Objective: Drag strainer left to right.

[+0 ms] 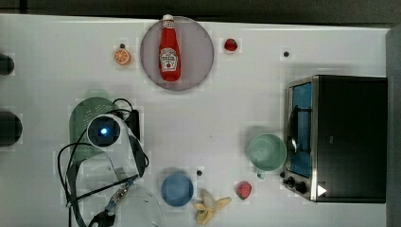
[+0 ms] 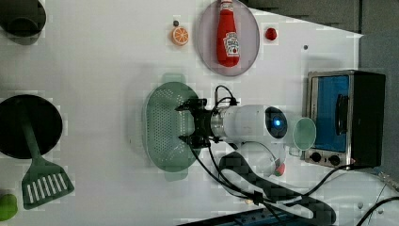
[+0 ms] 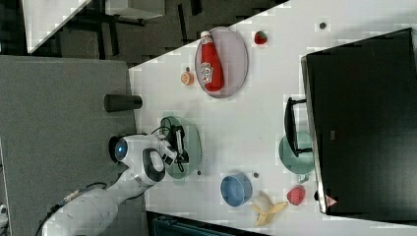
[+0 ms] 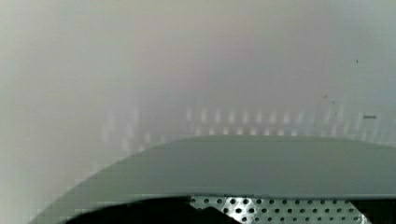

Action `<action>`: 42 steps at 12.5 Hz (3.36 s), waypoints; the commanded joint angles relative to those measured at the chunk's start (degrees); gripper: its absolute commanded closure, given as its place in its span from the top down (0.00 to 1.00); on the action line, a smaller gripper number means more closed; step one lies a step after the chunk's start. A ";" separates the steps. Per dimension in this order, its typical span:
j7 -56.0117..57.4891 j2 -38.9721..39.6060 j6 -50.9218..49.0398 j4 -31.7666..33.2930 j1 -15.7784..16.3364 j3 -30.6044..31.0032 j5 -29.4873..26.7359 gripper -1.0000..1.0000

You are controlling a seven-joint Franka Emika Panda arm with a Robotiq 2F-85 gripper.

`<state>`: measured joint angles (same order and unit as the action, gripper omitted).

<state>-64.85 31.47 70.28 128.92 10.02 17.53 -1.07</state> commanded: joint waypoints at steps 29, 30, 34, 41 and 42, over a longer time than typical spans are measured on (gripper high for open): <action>26.22 -7.78 -0.29 9.45 -3.53 -30.12 -0.19 1.00; 27.00 -7.78 -0.17 9.42 -3.55 -31.27 -0.18 1.00; 29.03 -8.19 -0.28 8.89 -3.59 -33.03 0.04 1.00; 49.76 -26.18 -18.93 6.87 -3.57 -27.72 0.26 1.00; 52.25 -29.65 -25.75 5.22 -3.56 -27.60 0.25 1.00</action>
<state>-20.95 5.64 47.78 138.54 5.40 -10.06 0.01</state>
